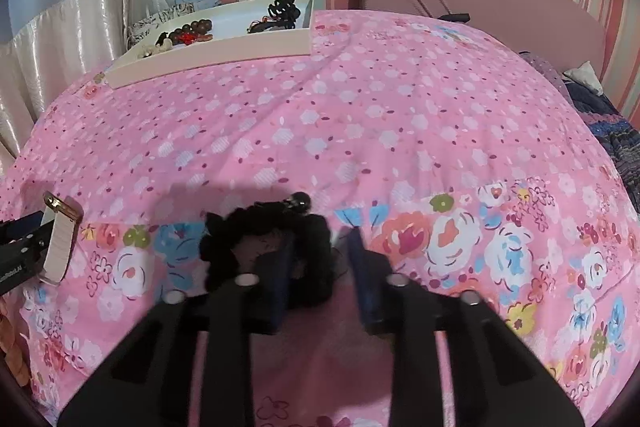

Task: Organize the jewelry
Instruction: 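Grasp the white-strap gold watch with the left gripper while the right grasps the black scrunchie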

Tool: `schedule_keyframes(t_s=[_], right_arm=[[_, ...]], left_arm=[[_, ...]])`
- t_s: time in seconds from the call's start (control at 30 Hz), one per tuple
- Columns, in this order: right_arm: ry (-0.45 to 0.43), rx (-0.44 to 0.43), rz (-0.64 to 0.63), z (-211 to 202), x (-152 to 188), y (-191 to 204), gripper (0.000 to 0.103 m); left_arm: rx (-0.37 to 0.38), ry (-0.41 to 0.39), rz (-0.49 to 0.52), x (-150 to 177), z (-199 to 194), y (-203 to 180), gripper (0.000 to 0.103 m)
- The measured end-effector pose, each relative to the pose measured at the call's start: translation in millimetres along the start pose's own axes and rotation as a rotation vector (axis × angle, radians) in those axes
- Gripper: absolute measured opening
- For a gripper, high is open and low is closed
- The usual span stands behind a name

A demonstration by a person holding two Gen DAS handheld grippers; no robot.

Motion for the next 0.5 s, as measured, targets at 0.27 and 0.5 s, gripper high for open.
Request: schedule_keyframes(t_s=[0.27,0.5], right_arm=[[-0.011,-0.023,0.025,-1,-1,-3,0.010],[-0.026,-0.039,0.073,-4,-4,-10,0.010]], left_arm=[[0.006,-0.011,-0.005,0,-2,2,0.030],[0.049,-0.017,-0.052,2,-4,10,0.020]])
Point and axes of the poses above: each gripper's, at about its wrist camera, not at the fingertips, and z roughly the way its jaws point, y to its left, x to its underside, the point moved 6 cm from there along z, roughly the way its jaws point, and after that the axes turned 11 degrees about z, right-handed, at the moved point
